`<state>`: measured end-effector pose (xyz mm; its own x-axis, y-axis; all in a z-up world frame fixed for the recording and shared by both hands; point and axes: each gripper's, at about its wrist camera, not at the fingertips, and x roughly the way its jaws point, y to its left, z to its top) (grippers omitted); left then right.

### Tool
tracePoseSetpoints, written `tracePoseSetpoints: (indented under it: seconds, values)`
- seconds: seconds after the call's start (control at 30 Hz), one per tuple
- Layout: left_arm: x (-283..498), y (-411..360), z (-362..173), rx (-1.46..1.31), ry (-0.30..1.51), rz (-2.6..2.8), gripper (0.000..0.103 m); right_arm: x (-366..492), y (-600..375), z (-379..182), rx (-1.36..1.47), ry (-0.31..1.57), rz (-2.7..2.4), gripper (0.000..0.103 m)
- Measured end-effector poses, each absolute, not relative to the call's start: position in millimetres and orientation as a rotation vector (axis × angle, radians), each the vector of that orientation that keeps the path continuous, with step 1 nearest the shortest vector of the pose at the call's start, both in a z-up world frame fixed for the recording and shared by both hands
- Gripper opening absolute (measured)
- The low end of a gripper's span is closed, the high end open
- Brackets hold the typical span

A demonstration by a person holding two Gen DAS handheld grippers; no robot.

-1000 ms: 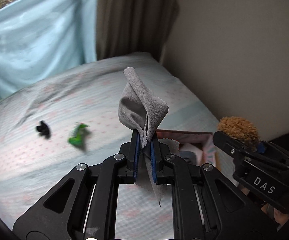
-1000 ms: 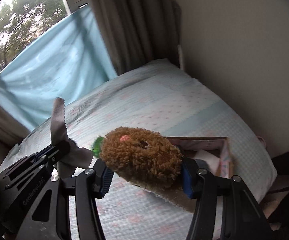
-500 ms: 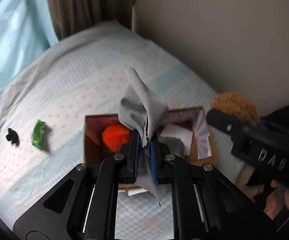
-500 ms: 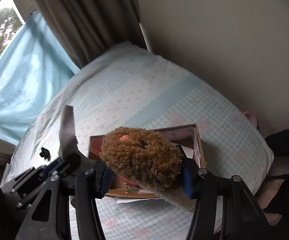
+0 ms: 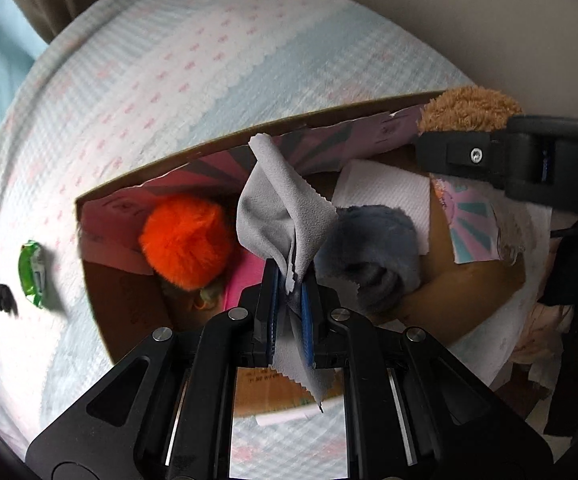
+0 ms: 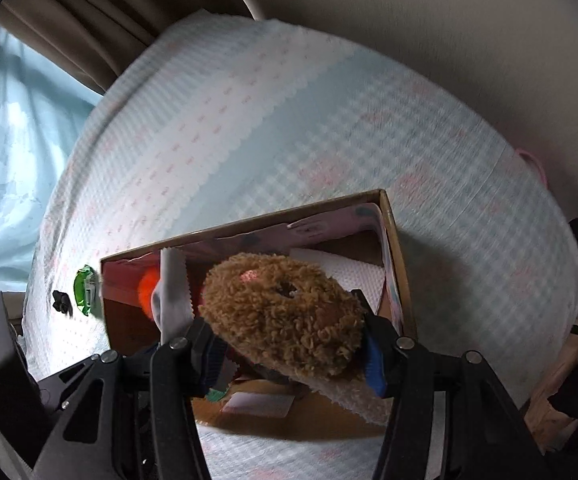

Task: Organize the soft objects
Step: 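Carry cloth and toy into the cardboard box and open both tools, then lift both tools out of the box and move toward the sock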

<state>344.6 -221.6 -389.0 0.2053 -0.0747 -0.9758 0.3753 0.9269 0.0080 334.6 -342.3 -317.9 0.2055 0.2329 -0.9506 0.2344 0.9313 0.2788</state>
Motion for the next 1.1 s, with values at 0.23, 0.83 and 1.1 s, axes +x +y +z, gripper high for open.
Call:
tracePoseSetpoints:
  seconds: [0.23,0.83,1.1]
  values:
    - [356,-219,-400,0.316,1.415,-0.38,0.036,352,-350,-342,0.493,1.462,0.047,0.068]
    - [339,-193,-363,0.238,1.398,-0.324,0.103,339,-345,-317,0.472,1.403,0.093,0.103]
    - [306,-179,-302,0.179,1.301,-0.303,0.103,315,-329,-258,0.38,1.305,0.096,0.103]
